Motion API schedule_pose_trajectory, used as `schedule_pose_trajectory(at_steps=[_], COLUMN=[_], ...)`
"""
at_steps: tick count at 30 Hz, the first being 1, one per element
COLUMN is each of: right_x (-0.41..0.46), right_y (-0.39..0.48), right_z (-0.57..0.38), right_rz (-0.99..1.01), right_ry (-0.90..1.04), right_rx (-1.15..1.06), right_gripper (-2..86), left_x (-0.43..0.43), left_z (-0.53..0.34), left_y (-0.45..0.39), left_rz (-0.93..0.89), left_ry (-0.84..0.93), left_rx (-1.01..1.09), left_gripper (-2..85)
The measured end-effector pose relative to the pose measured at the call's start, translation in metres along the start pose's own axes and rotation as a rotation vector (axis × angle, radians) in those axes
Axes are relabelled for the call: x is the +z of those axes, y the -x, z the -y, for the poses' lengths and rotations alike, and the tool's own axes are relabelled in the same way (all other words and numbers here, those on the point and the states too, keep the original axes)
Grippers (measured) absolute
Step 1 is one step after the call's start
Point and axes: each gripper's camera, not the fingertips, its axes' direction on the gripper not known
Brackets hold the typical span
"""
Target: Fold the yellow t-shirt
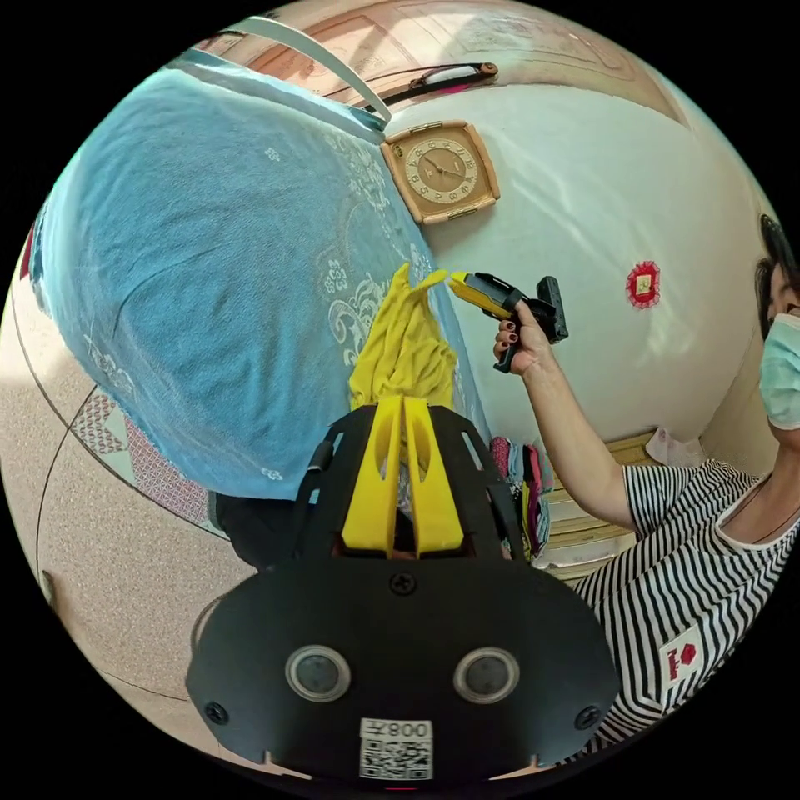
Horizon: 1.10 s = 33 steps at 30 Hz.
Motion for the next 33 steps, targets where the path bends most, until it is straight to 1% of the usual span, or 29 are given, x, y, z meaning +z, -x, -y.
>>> schedule_pose_trajectory(at_steps=[3,7,10,12,15,19,22,25,27,28,30,33], right_x=[-0.020,-0.007,0.011,0.023,0.033,0.020,-0.013,-0.025,-0.032,-0.033,-0.028,-0.038], right_y=[-0.004,-0.010,-0.016,-0.018,-0.017,-0.019,-0.013,-0.015,-0.022,-0.022,-0.023,-0.027], right_z=[-0.003,-0.015,-0.022,-0.019,-0.014,-0.016,-0.021,-0.016,-0.015,-0.014,-0.011,-0.019], right_rz=[0.070,-0.008,-0.022,-0.060,-0.128,-0.111,-0.070,-0.053,0.025,0.031,0.013,0.002], right_ry=[-0.029,0.053,0.103,0.135,0.182,0.157,0.047,0.041,0.019,0.028,0.124,0.128], right_rx=[-0.006,-0.001,0.026,0.029,0.011,0.001,-0.017,-0.019,0.005,-0.002,-0.023,-0.048], right_gripper=[5.5,6.2,6.8,6.7,5.7,2.3,1.1,0.5,0.4,0.4,0.4,0.5], left_x=[0.011,0.029,0.047,0.067,0.080,0.078,0.067,0.058,0.056,0.057,0.059,0.064], left_z=[0.007,0.017,0.023,0.025,0.025,0.023,0.023,0.025,0.028,0.029,0.029,0.027], left_y=[-0.016,-0.030,-0.040,-0.044,-0.044,-0.045,-0.051,-0.055,-0.054,-0.053,-0.049,-0.047], left_rz=[0.021,0.074,0.200,0.308,0.379,0.364,0.333,0.347,0.358,0.357,0.342,0.355], left_ry=[0.034,0.060,0.093,0.157,0.204,0.192,0.135,0.076,0.048,0.049,0.052,0.069], left_rx=[0.092,0.171,0.251,0.304,0.329,0.323,0.329,0.332,0.325,0.324,0.309,0.308], left_gripper=[0.5,1.0,1.7,1.6,0.9,0.5,0.4,0.3,0.3,0.3,0.3,0.3])
